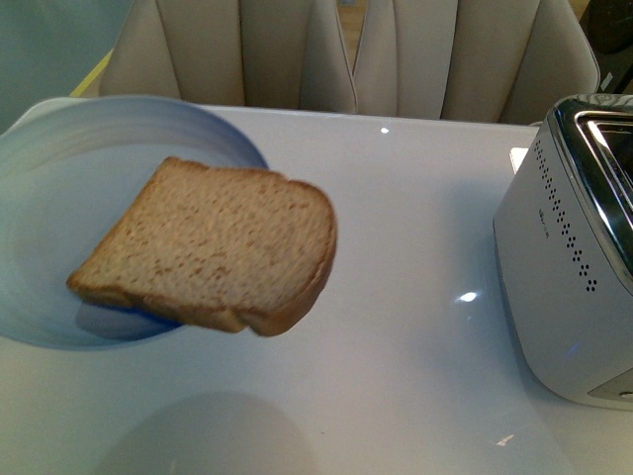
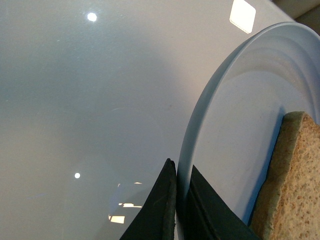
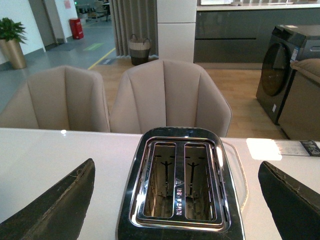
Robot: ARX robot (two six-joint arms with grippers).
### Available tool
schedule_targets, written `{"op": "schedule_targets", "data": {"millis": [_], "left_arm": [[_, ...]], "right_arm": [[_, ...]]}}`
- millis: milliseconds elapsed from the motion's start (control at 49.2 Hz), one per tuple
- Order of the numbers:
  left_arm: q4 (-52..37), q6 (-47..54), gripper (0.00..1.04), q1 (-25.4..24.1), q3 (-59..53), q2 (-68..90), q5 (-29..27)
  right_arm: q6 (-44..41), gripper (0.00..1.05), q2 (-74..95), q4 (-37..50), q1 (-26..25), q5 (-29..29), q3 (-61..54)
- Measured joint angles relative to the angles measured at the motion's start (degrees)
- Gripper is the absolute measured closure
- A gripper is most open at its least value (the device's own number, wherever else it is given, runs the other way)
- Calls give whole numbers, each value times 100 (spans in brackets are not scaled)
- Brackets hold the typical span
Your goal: Left arm holds plate, right arm toasts bread
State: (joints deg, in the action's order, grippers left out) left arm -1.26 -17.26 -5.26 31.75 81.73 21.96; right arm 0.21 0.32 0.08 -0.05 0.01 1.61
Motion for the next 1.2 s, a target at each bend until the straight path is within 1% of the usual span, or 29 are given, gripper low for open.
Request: {"op": "schedule_targets", "data": {"millis": [61,264,448,529,834,1200], "left_arm": [[175,-352,102,396,118,-280,-214],[415,-1032,102,1266,409,-638,-629],[654,-1950,102,2358,815,-717,-1209],[804,-2284,102,2673,960,-717,-1366],[935,-2855,102,3397,1224,-870,-1711],[909,-2918,102,3442,1224,-894,-1731]], "right_arm": [[0,9,0,0,0,0,0],[0,9,0,0,0,0,0],[0,9,0,0,0,0,0],[0,9,0,0,0,0,0],[0,9,0,0,0,0,0],[0,9,0,0,0,0,0]]}}
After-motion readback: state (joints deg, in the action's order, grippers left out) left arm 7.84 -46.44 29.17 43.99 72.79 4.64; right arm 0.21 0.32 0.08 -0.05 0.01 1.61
